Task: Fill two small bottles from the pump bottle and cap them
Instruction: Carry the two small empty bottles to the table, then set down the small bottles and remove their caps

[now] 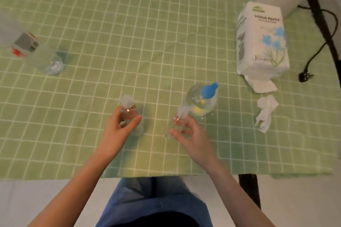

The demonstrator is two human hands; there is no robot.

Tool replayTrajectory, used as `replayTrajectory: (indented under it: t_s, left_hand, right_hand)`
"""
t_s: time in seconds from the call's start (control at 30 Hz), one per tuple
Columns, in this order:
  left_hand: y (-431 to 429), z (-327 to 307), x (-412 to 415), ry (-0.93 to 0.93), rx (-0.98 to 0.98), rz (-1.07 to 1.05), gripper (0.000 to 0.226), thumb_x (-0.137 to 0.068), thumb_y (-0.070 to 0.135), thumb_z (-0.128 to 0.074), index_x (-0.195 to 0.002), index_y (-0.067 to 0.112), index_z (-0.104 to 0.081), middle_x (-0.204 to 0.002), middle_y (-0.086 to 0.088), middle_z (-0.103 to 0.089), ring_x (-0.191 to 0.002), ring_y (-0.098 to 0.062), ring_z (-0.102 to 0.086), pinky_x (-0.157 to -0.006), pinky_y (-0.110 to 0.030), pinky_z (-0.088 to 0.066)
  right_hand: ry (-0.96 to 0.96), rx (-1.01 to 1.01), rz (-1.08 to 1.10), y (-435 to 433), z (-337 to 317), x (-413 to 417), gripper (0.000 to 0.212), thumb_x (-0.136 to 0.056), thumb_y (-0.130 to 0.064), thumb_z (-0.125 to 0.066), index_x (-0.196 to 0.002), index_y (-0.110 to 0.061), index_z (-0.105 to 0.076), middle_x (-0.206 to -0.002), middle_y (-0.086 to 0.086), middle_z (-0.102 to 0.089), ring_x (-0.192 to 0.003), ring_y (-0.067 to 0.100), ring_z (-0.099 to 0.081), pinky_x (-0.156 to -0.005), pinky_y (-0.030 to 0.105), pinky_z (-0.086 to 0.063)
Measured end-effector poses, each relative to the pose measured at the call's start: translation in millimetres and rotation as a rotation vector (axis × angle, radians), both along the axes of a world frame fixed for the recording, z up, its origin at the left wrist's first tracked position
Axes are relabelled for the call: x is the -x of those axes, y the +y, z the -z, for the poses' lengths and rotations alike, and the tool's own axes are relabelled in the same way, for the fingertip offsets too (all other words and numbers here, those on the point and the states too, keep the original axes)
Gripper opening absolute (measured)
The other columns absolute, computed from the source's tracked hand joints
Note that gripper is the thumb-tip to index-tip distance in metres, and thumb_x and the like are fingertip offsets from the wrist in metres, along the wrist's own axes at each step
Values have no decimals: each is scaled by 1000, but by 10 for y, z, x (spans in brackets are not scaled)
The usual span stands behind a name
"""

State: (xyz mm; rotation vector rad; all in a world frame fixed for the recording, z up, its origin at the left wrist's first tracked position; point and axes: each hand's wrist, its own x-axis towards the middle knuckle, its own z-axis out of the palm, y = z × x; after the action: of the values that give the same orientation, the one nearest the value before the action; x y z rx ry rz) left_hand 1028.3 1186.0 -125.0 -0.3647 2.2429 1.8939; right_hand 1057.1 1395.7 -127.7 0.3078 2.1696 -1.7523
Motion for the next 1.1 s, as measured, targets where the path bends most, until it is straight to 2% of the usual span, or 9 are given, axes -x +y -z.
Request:
replayTrajectory:
  t_s: [0.17, 0.27, 0.43, 0.57, 0.67, 0.8, 0.97, 1.1]
  left_hand:
    - [-22, 67, 60, 60, -18, -34, 32, -82, 15, -67, -104, 37, -58, -102, 8, -67, -92, 6, -63, -72, -6, -47]
    - [-62, 141, 151, 123, -25, -43, 33, -81, 14, -68, -102, 38, -57, -101, 10, -67, -91, 6, -63, -72, -6, -47]
    - [-157, 346, 511, 263, -27, -24, 33, -81, 12, -68, -101, 35, -56, -99, 13, -65, -90, 8, -62, -75, -9, -49]
    - [-253, 425, 858, 370, -30, -46, 34, -82, 9, -67, -103, 33, -55, -100, 12, -63, -89, 8, -61, -77, -10, -49]
    - [-331, 511, 1040, 420, -55, -56, 31, -83, 6, -65, -107, 24, -54, -98, 6, -62, -91, -2, -61, -79, -16, -50]
    - [-391, 645, 1098, 467, -31, 39, 29, -83, 16, -67, -101, 36, -56, -102, 7, -63, -95, -4, -62, -74, -15, -51]
    - [-449, 703, 1134, 496, 24, 94, 26, -83, 27, -66, -102, 41, -54, -112, 1, -62, -104, -12, -61, -80, -27, -52]
    - [-434, 683, 1126, 436, 24, 120, 32, -82, 31, -67, -110, 37, -52, -120, -6, -60, -106, -19, -61, -89, -42, -52]
  right_hand:
    - [27, 35, -33, -135, 124, 123, 33, -83, -27, -72, -113, -29, -57, -115, -12, -64, -107, 16, -61, -97, 39, -49]
    - [106, 53, -41, -216, 144, 240, 37, -84, -25, -71, -118, -25, -57, -114, -13, -65, -107, 11, -62, -98, 40, -49]
    - [259, 13, -61, -276, 260, 519, 34, -83, -24, -72, -110, -38, -55, -112, -17, -64, -108, 11, -62, -98, 38, -49]
    - [350, 8, -62, -300, 368, 699, 31, -82, -24, -73, -105, -36, -57, -109, -14, -67, -104, 14, -63, -94, 37, -51]
    - [414, -2, -78, -349, 431, 806, 32, -81, -27, -73, -107, -36, -57, -108, -17, -67, -104, 10, -63, -92, 30, -50]
    - [484, -17, -127, -383, 453, 861, 29, -82, -25, -72, -103, -39, -57, -106, -18, -66, -104, 7, -62, -93, 28, -50]
    - [515, -69, -168, -372, 450, 831, 31, -81, -23, -72, -108, -28, -58, -105, -13, -65, -102, -2, -61, -89, 20, -52]
    - [527, -66, -147, -347, 401, 770, 34, -82, -20, -72, -113, -21, -58, -106, -4, -66, -100, 1, -61, -86, 17, -51]
